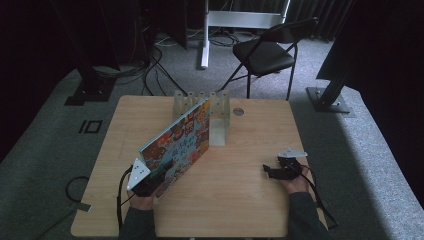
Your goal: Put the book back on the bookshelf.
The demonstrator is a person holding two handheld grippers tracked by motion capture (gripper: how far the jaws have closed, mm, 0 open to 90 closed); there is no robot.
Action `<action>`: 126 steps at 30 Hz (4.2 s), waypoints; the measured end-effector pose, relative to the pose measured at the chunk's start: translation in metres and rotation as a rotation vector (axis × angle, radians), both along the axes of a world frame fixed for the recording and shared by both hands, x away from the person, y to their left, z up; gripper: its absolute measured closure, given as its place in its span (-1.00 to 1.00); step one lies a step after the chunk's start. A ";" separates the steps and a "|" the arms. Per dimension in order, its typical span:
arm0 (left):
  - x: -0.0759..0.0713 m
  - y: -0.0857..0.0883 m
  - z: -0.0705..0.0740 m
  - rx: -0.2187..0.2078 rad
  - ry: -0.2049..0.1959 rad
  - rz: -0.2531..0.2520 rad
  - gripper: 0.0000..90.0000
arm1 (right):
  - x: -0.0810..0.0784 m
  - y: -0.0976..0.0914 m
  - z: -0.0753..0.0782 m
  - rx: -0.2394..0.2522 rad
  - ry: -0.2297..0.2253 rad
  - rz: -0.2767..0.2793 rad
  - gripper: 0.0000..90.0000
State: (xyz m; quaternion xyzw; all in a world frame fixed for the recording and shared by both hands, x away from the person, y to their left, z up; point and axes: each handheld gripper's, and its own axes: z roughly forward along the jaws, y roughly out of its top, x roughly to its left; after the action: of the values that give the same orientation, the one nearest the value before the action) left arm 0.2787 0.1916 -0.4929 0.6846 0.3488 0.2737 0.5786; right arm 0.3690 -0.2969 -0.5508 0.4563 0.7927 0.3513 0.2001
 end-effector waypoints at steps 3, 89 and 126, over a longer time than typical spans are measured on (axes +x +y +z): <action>-0.001 0.002 0.000 0.001 0.001 0.005 0.80 | 0.000 0.000 0.000 0.000 0.000 0.000 -0.52; -0.010 0.018 0.020 -0.042 -0.039 0.169 0.80 | 0.000 0.000 0.000 0.000 -0.001 0.003 -0.52; 0.018 -0.023 0.021 -0.011 -0.047 0.270 0.80 | 0.000 0.000 0.000 0.001 0.001 0.004 -0.53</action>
State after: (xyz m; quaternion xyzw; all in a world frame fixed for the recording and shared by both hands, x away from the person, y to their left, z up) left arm 0.2966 0.1686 -0.4723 0.6216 0.4257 0.3628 0.5484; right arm 0.3692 -0.2965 -0.5509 0.4549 0.7936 0.3518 0.1989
